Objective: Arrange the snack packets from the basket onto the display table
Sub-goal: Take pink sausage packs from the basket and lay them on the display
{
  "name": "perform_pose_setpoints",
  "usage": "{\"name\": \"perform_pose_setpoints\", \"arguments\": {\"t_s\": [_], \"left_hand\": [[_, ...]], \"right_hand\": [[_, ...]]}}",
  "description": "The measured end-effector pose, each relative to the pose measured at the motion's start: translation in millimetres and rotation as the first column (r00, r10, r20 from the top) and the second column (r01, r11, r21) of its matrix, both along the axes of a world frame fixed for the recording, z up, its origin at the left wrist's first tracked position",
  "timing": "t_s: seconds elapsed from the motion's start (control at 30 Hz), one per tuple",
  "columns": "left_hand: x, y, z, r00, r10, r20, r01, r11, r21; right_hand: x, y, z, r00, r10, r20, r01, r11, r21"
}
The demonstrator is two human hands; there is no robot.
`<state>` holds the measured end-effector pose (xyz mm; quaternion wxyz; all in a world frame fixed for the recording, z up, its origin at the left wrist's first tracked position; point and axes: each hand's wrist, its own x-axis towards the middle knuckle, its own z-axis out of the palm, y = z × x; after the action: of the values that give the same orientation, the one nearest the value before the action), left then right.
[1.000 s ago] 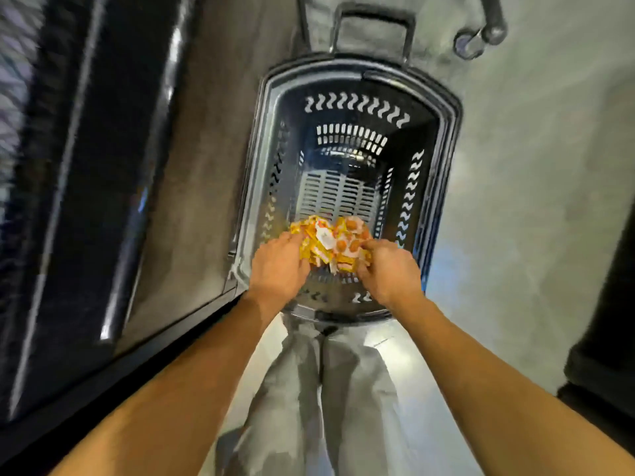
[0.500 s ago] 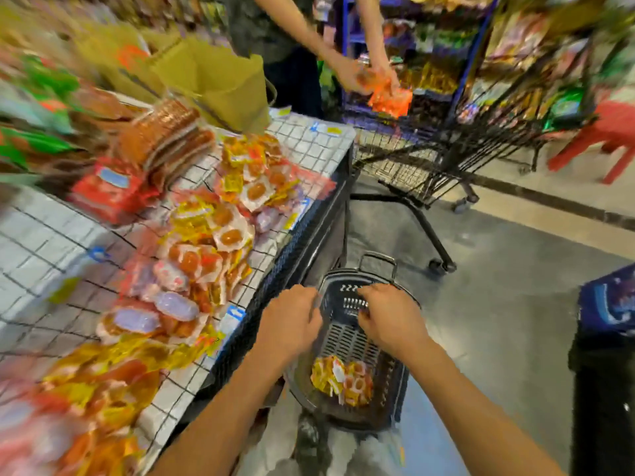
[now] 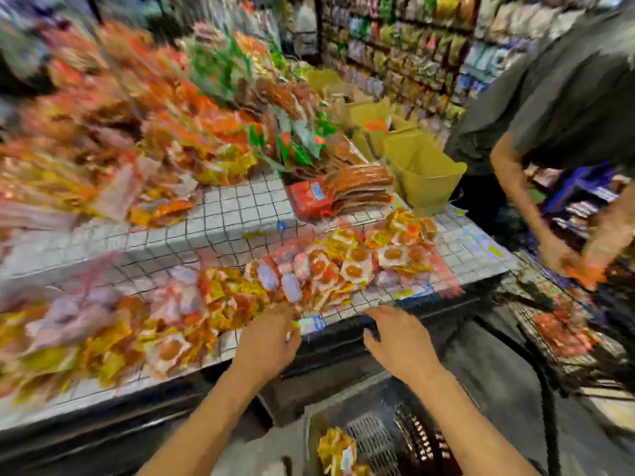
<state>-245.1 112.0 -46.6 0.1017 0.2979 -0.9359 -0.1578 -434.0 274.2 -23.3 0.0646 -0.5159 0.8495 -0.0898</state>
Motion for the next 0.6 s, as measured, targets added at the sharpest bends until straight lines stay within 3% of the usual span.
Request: {"name": "perform_pose_setpoints", "arguments": {"t_s": [0.3, 0.6], "left_hand": [[122.8, -36.1, 7.9, 0.915, 0.403, -0.009, -0.402, 0.915, 0.045], [229.2, -102.6, -0.1, 0.833, 0.552, -0.04, -0.549, 0.833, 0.069]], "right_hand": [[71.1, -97.4, 0.1, 0.945, 0.321, 0.064, -0.318, 0.946, -0.055], [169.7, -212.3, -17.6, 0.872, 0.467, 0.148, -0.46, 0.884, -0.084]]}}
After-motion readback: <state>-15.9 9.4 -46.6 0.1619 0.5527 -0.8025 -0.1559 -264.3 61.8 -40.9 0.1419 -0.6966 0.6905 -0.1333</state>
